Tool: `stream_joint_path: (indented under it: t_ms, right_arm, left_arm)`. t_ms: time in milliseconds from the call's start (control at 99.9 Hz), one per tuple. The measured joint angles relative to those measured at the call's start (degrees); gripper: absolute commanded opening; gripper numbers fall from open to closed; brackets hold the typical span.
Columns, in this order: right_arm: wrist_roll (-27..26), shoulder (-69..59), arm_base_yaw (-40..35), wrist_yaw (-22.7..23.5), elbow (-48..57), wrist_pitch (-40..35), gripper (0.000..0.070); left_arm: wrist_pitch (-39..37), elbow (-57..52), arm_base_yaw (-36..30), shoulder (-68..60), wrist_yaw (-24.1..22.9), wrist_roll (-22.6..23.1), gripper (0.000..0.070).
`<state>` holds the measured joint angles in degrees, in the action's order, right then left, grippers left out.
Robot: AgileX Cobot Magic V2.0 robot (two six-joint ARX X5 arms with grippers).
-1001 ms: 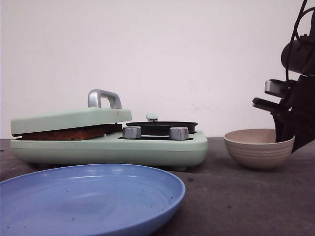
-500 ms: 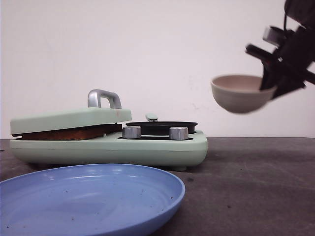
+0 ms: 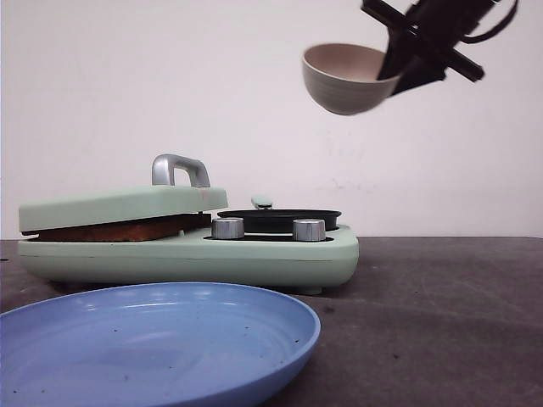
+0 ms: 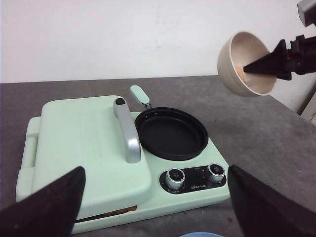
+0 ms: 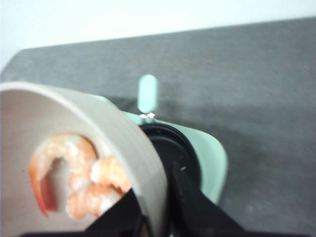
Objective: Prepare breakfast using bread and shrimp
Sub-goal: 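Lift the beige bowl with the right gripper over the frying pan, then tilt the bowl with the right gripper to pour shrimp into the pan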
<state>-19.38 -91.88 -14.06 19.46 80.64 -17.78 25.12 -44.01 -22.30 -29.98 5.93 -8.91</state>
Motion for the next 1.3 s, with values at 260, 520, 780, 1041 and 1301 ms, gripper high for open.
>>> stream_joint_path:
  t_ms: [260,520,780,1041,1301]
  right_arm:
    - [-0.7,-8.4,-2.9,-2.4,1.4,5.1,0.0000]
    - [-0.4,-15.1,-4.7,-5.8,1.4,17.0,0.0000]
    - [11.3,-17.8,-8.7,-20.1,1.4,23.9,0.0000]
    - [36.9,-17.8,-14.5,-37.6,1.4,34.3,0.0000]
    - [60.6,-17.8,-18.3,-45.4,1.4,44.2,0.0000]
  left_arm:
    - [0.9,0.0,0.0,0.0,0.0,0.0,0.0498]
    - [2.8,0.0,0.0,0.0,0.0,0.0,0.0498]
    - [2.9,0.0,0.0,0.0,0.0,0.0,0.0498]
    - [3.0,0.0,0.0,0.0,0.0,0.9,0.0498]
    - [3.0,0.0,0.0,0.0,0.0,2.1,0.0498]
